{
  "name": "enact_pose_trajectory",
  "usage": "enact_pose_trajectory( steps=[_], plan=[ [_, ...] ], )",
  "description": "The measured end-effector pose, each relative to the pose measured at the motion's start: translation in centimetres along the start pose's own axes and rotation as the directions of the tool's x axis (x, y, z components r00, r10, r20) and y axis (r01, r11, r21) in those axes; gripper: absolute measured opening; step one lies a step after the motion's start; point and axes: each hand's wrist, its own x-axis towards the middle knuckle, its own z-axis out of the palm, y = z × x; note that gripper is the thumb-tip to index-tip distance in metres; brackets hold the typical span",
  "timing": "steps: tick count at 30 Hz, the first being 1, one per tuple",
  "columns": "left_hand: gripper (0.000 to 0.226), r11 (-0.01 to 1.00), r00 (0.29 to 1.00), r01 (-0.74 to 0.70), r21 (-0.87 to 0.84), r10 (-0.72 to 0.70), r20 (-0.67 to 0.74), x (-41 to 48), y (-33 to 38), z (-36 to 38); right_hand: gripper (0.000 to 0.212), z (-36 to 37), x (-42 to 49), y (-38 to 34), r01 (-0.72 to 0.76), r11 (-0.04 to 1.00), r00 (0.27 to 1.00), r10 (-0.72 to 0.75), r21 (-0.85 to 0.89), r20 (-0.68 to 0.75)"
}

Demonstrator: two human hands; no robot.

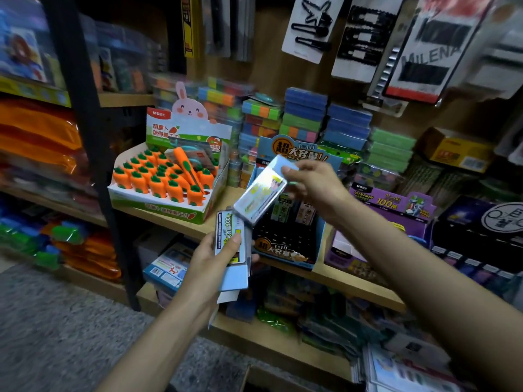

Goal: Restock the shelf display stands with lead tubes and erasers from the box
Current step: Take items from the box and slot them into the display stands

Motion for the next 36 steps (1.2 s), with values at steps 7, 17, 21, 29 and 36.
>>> enact_pose_trajectory(
  steps=[7, 17, 21, 29, 36],
  plan=[
    [0.025, 0.996, 0.995, 0.004, 0.094, 0.005, -0.096, 0.7, -0.3, -1.9, 0.011, 1.4, 4.3, -0.9, 0.281, 0.842, 0.932, -0.354, -0.460, -0.078],
    [0.009, 0.989, 0.989, -0.048, 0.142, 0.067, -0.131, 0.6, 0.3, -2.2, 0.015, 0.7, 5.6, 0.0, 0.305, 0.797, 0.910, -0.406, -0.521, -0.087],
    [0.014, 0.990, 0.990, -0.054, 0.127, 0.070, -0.125, 0.6, 0.5, -2.0, 0.014, 0.3, 5.6, 0.6, 0.348, 0.756, 0.897, -0.441, -0.555, -0.037],
    [0.017, 0.988, 0.990, -0.053, 0.147, 0.071, -0.120, 0.6, 0.3, -1.9, 0.018, 1.4, 5.7, 2.9, 0.432, 0.527, 0.871, -0.453, -0.732, 0.188],
    [0.014, 0.982, 0.989, -0.067, 0.178, 0.089, -0.118, 0.6, 0.2, -1.9, 0.019, 1.1, 5.8, 3.6, 0.428, 0.588, 0.874, -0.462, -0.686, 0.149]
  ],
)
